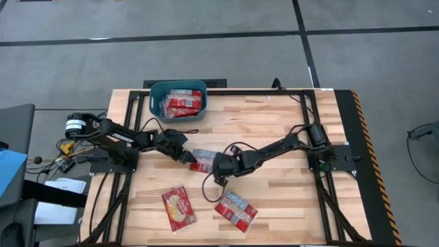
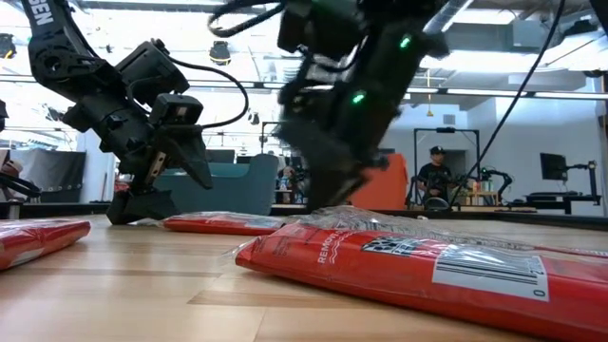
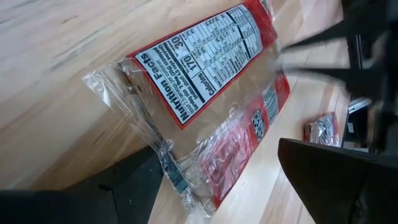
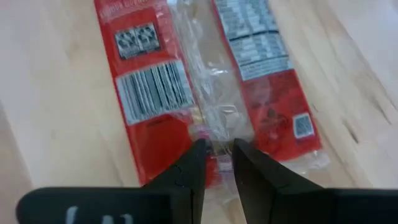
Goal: Sort popcorn bags into baskets
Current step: Put the red popcorn bag into the blue bin
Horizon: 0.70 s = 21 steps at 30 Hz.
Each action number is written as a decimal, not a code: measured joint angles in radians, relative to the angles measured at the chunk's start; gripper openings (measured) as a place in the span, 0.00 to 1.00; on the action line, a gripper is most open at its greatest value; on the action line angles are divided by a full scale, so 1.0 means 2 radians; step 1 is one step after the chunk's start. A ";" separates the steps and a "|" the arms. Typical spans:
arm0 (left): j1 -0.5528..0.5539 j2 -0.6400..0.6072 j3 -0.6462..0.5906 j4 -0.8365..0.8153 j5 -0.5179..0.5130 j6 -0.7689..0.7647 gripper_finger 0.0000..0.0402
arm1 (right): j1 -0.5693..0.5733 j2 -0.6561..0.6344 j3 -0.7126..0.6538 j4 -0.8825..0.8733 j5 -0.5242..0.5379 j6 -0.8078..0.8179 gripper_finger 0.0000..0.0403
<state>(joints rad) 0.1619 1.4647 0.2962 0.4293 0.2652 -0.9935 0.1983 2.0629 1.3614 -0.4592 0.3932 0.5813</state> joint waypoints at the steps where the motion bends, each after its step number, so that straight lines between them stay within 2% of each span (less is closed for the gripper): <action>1: 0.000 0.000 0.000 0.003 0.000 -0.003 0.77 | -0.001 0.004 0.000 0.007 -0.004 -0.002 0.26; 9: 0.000 0.001 -0.001 0.016 0.002 -0.011 0.77 | -0.011 0.042 0.009 0.091 -0.016 -0.028 0.26; 15: 0.000 0.001 0.000 0.015 -0.001 -0.013 0.76 | -0.014 0.051 0.030 0.081 -0.027 -0.039 0.26; 18: 0.000 0.002 0.000 0.016 -0.008 -0.024 0.70 | -0.011 0.050 0.034 0.074 -0.025 -0.043 0.26; 21: 0.000 0.002 0.001 0.015 -0.019 -0.033 0.58 | -0.007 0.048 0.037 0.066 -0.029 -0.046 0.26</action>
<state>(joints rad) 0.1616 1.4681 0.2974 0.4602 0.2270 -1.0594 0.1844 2.1590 1.4352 -0.3264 0.3361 0.4889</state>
